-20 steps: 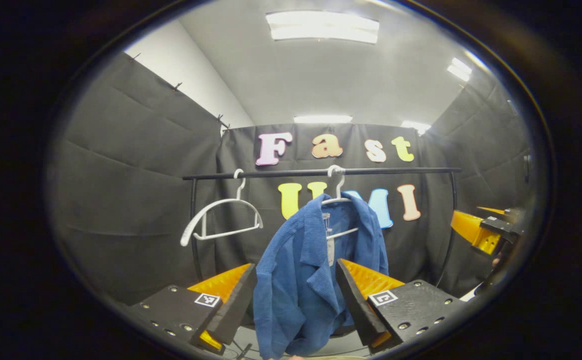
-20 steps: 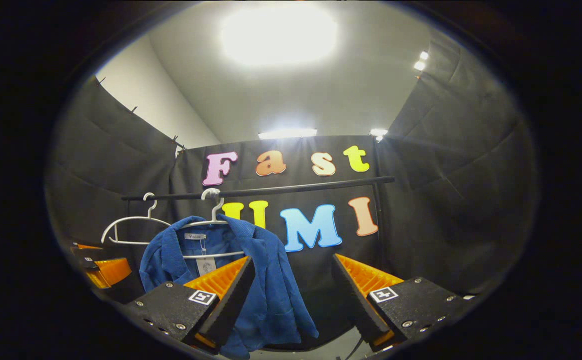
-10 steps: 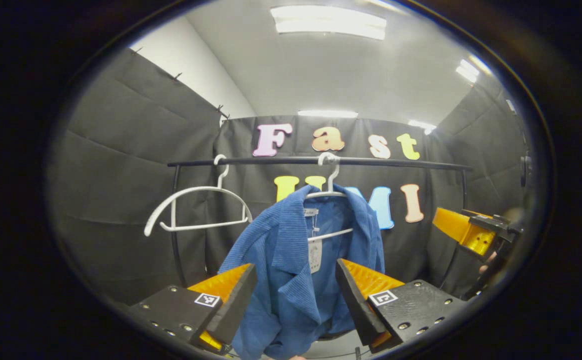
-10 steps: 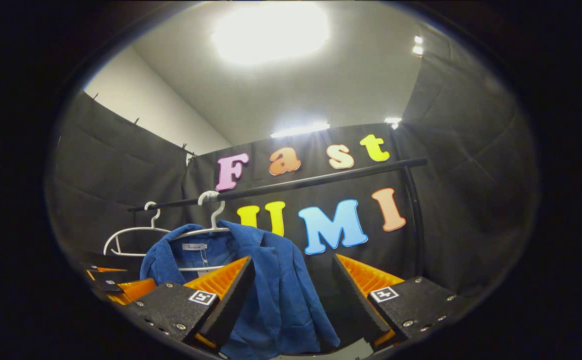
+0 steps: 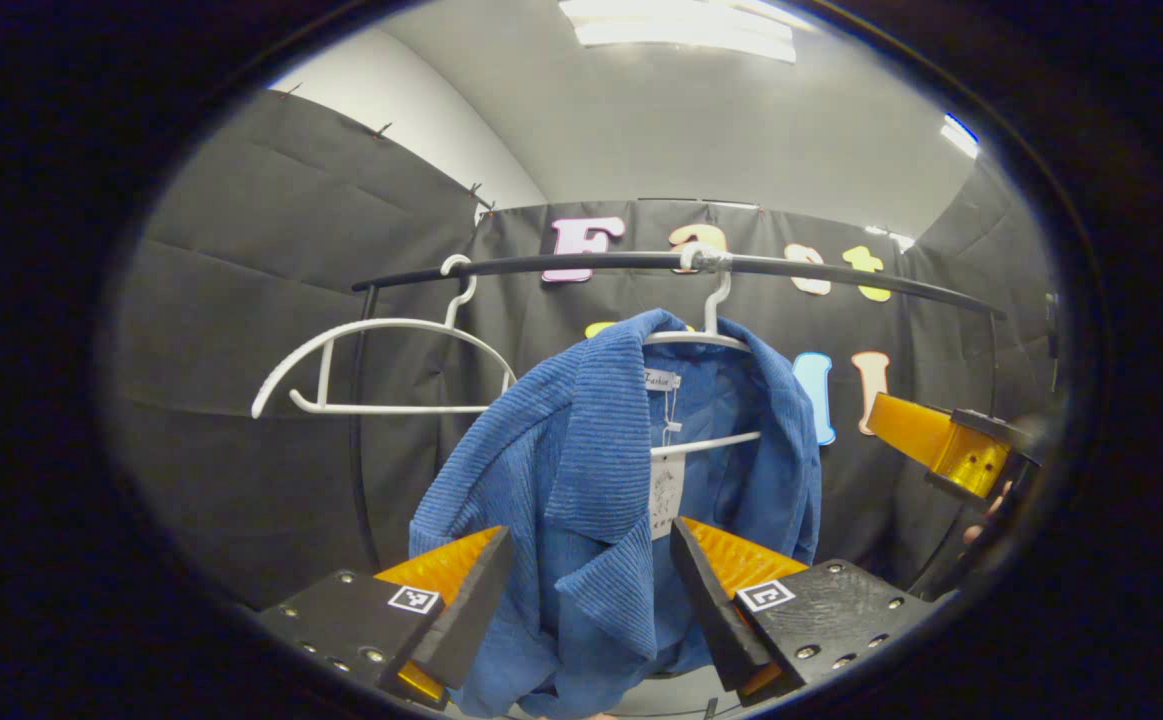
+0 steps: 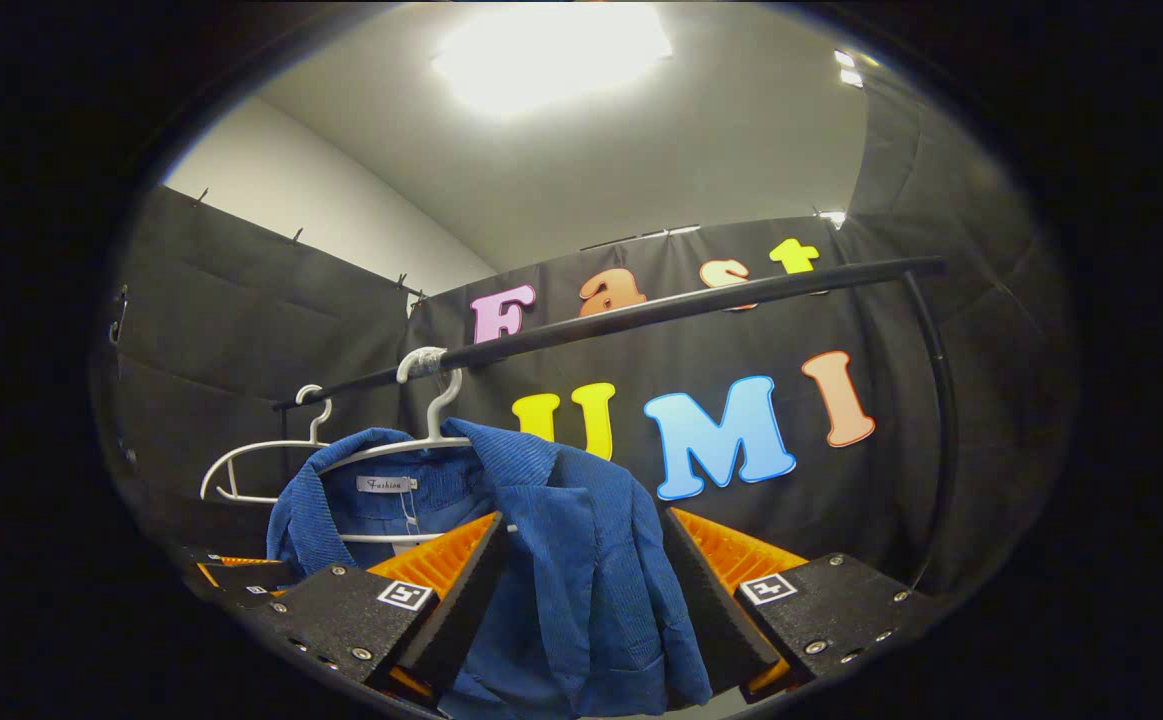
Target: Grasp the clothes on the hanger with both hands and then place them into the laundry hamper below.
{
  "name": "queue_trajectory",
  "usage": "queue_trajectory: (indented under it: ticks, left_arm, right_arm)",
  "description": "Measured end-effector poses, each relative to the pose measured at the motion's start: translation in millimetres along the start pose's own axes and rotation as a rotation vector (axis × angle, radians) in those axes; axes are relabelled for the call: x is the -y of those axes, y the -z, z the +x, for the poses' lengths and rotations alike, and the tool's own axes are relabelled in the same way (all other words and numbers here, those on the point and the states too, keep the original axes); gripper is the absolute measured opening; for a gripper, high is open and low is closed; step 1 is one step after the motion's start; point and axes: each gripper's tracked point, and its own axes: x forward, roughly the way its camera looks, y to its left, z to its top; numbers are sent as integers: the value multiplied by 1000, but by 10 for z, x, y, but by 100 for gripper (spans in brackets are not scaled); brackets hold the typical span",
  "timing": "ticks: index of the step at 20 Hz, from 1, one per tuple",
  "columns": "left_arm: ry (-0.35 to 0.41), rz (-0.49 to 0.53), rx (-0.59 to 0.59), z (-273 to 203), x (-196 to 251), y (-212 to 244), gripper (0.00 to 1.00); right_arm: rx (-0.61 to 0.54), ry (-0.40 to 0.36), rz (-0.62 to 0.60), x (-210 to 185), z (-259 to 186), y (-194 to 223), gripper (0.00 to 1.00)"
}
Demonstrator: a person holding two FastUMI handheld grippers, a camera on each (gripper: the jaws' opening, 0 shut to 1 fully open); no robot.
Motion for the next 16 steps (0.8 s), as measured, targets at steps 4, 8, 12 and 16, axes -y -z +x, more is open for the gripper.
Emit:
queue_trajectory:
  ticks: [4, 8, 12, 16]
  left_arm:
    - [-45, 0, -25, 140, -73, 154, 86]
    - [-72, 28, -44, 285, -80, 292, 92]
    - [-99, 42, -35, 365, -84, 309, 92]
    - [-142, 59, -40, 440, -174, 332, 97]
  right_arm:
    - [-58, -49, -8, -101, 237, 303, 95]
    - [-107, -45, 1, -101, 413, 571, 95]
    - [-155, -44, -1, -112, 591, 820, 95]
    - [-190, -34, -27, -103, 737, 1004, 88]
